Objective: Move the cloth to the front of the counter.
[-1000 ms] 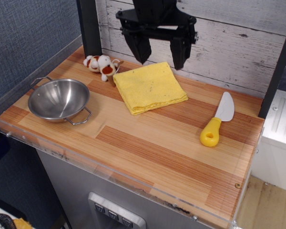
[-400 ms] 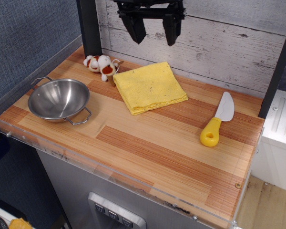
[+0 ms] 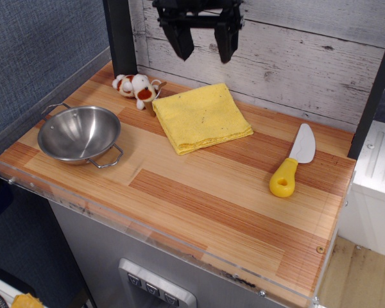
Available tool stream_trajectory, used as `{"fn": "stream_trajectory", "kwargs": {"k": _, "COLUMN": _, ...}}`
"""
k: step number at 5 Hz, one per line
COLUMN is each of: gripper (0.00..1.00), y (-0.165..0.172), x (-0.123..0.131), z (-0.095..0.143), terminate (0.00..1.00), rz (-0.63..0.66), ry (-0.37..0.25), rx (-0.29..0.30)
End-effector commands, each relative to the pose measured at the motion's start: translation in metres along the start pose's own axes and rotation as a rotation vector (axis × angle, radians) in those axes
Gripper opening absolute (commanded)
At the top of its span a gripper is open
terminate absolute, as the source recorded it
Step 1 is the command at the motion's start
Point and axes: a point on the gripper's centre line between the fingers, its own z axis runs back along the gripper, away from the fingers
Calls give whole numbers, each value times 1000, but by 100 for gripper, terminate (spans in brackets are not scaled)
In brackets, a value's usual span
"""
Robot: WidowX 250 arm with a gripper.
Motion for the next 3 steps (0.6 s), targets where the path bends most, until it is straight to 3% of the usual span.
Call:
{"fn": "stream_trajectory", "kwargs": {"k": 1, "gripper": 100, "y": 5, "x": 11, "z": -8, "terminate": 0, "rz": -64, "ry": -42, "rx": 46}}
{"fn": "stream_trajectory", "kwargs": {"k": 3, "gripper": 100, "y": 11, "x": 13, "z": -38, "terminate": 0, "rz": -66, "ry": -14, "rx": 59}}
